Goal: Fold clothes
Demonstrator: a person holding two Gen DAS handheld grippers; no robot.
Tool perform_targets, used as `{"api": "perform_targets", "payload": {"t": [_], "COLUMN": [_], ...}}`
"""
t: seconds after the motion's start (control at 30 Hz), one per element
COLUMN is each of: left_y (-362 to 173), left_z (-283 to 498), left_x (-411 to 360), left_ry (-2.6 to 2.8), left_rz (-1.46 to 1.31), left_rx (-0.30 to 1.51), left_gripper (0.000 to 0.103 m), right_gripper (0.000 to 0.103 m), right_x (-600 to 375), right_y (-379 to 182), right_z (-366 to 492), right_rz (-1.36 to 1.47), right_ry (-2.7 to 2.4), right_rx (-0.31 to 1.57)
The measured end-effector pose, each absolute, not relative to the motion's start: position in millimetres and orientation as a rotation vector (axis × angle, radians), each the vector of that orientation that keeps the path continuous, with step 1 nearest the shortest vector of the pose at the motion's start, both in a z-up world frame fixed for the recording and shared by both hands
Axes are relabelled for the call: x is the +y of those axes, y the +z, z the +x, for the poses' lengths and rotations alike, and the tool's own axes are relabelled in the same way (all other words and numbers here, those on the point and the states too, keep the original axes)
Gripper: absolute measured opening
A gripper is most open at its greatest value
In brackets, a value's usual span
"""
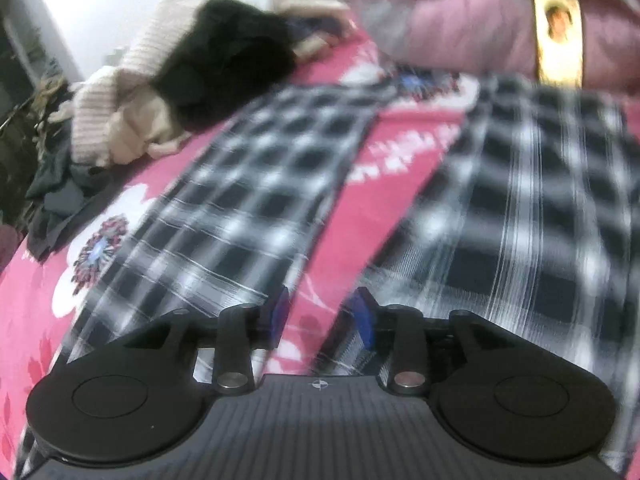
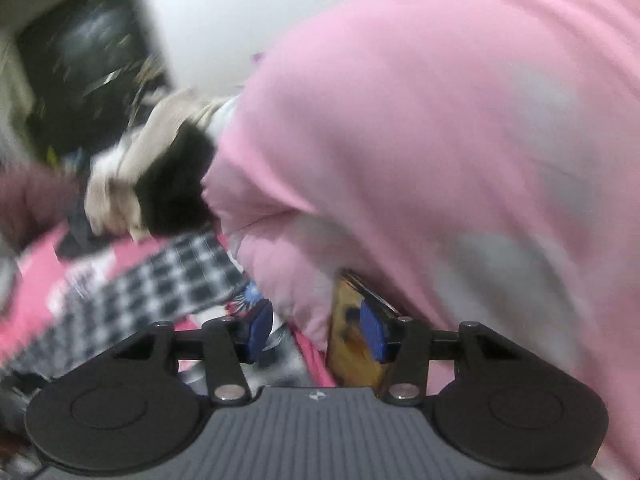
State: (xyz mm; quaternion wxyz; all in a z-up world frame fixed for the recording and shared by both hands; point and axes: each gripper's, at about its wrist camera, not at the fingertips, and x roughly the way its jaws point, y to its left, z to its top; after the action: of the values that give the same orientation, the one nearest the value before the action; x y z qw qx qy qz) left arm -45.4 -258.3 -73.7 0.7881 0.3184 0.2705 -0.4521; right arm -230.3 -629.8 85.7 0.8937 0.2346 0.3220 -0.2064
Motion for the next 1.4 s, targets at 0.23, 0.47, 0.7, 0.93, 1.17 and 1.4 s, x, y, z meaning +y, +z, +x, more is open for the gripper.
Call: {"api": "perform_targets", "payload": {"t": [0.23,0.47,0.7,0.93,1.17,1.4], "left_y": [-35,-62,-81,-83,-84,-89], "left_z": [-92,-154,-176,-165,-161,-165], "left_x": [-233,-226,-225,-220,-221,-226], "left_ry": [-1.26,-1.366,-1.364,-1.337,-1.33,-1.304], "left_rz": [0.567,0.692,0.815,0.796,0.772,0.807], "left_rx": [0.709,0.74,0.686,0.735,0.749,0.768], "left_gripper": [0.047,0.047,0.046,0.046,0.039,0.034], "right_gripper": [0.047,0.039,0.026,0.034,0.034,0.033], "right_x": [-654,-645,-647,-643,-634,-629], "right_y": [-8,-97,-112,-85,-113,-101], "right_z": [-286,-287,-275,-274,-309,-236], "right_rz": [1.087,1.356,1.454,1.352,1.398,1.313], "right_ry": [-0.409,-0.443,-0.39,-0.322,-0.395,-0.223], "right_rx": [0.81,0.773,0.607,0.451,0.524,0.553]}}
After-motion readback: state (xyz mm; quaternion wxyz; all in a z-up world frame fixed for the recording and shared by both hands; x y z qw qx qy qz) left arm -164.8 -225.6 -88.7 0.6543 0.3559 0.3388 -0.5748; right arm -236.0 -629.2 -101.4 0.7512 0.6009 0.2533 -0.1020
